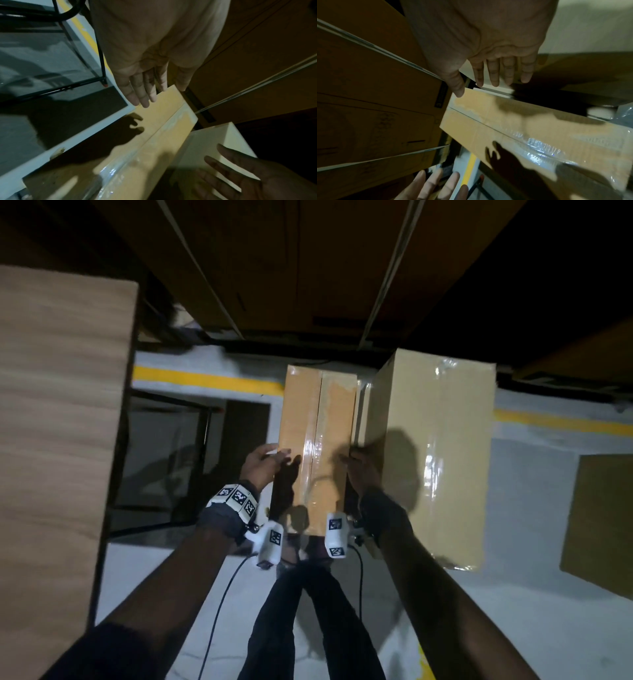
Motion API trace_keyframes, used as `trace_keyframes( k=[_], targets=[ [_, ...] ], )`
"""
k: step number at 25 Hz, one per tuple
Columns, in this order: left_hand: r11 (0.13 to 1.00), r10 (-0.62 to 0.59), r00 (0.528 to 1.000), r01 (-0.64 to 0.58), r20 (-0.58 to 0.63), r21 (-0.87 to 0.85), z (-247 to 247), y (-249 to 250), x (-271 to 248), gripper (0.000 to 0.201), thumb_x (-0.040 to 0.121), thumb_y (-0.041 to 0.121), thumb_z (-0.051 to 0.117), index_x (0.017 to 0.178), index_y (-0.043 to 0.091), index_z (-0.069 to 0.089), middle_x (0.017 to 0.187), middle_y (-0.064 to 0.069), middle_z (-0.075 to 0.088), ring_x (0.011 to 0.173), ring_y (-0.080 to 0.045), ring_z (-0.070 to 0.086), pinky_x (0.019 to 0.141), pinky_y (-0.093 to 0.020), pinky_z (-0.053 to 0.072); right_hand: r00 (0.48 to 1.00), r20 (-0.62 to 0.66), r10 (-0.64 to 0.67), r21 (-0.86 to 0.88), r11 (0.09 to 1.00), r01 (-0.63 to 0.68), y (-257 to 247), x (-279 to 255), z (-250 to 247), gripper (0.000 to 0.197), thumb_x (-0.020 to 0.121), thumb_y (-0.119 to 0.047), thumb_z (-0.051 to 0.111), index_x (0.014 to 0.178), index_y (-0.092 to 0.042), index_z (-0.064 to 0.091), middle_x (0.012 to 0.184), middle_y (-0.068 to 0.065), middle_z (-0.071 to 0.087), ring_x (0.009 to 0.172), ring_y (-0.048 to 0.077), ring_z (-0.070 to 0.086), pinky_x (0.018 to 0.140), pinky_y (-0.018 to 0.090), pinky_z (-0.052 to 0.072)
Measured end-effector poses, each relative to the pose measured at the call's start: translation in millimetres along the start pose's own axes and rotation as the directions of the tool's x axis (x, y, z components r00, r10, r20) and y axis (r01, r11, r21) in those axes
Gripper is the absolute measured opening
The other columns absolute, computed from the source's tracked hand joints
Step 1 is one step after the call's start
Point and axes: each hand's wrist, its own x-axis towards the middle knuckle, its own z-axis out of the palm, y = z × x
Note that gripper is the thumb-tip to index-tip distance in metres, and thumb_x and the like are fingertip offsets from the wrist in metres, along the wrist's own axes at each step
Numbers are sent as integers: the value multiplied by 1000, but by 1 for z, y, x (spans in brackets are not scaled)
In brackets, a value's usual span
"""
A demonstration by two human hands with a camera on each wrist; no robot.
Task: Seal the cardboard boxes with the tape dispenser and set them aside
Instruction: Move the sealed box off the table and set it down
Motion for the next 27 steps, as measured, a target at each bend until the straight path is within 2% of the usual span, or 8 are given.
trace_keyframes(
  k=[3, 6, 9, 13, 16, 19, 24, 27],
  targets=[
    [996, 91, 994, -90, 67, -24, -9, 41, -75, 14, 97, 21, 68, 107, 30, 71, 118, -3, 72, 95, -20, 67, 79, -32, 52, 999, 20, -35, 12, 999, 34, -28, -60, -11, 53, 91, -51, 64, 129, -14, 61, 121, -5, 57, 116, 16, 56, 112, 37, 38],
    [983, 161, 984, -152, 83, -104, -30, 64, -162, 15, 99, 22, 65, 111, 27, 72, 117, -4, 75, 103, -25, 70, 80, -33, 51, 994, 72, -79, 155, 986, 67, -45, -116, -18, 76, 65, -72, 69, 121, -20, 62, 126, 1, 64, 120, 26, 61, 108, 46, 47],
    [958, 217, 975, -204, 44, -204, -60, 68, -237, 13, 103, 25, 59, 111, 26, 70, 113, -3, 76, 102, -25, 70, 83, -35, 52, 988, 126, -86, 310, 950, 43, -94, -221, -22, 50, 91, -52, 66, 132, -25, 58, 136, -3, 59, 126, 23, 56, 109, 47, 45],
    [908, 289, 957, -286, -37, -305, -110, 51, -293, 17, 103, 28, 59, 115, 23, 69, 112, -3, 76, 105, -25, 70, 83, -34, 52, 947, 235, -219, 333, 933, 134, -126, -304, 9, 18, 101, -38, 60, 118, -30, 62, 132, -2, 63, 123, 21, 59, 111, 47, 44],
    [869, 284, 948, -319, -147, -378, -163, 30, -317, 18, 101, 21, 62, 115, 14, 71, 108, -8, 76, 99, -25, 70, 92, -36, 55, 915, 311, -258, 240, 953, 187, -134, -345, 55, 24, 101, -39, 59, 123, -28, 64, 127, -2, 68, 118, 18, 63, 107, 42, 47],
    [829, 318, 915, -396, -249, -395, -229, 10, -344, 23, 100, 20, 64, 118, 7, 70, 109, -11, 75, 89, -21, 69, 77, -25, 56, 891, 369, -266, 136, 963, 231, -135, -379, 111, 24, 101, -39, 59, 121, -27, 65, 122, -2, 71, 112, 17, 66, 95, 36, 50],
    [821, 323, 893, -429, -314, -376, -354, -49, -372, 20, 100, 24, 65, 116, 13, 71, 107, -6, 76, 96, -23, 69, 82, -32, 50, 865, 426, -267, 47, 961, 273, -122, -439, 236, 18, 96, -36, 66, 109, -23, 67, 109, 0, 74, 91, 16, 64, 73, 28, 48],
    [816, 304, 896, -420, -323, -396, -440, -95, -384, 19, 99, 25, 67, 114, 12, 71, 108, -8, 75, 96, -25, 68, 70, -27, 54, 854, 454, -252, 12, 961, 277, -109, -477, 330, 22, 96, -35, 67, 113, -21, 68, 116, 3, 74, 97, 17, 66, 68, 25, 51]
  ],
)
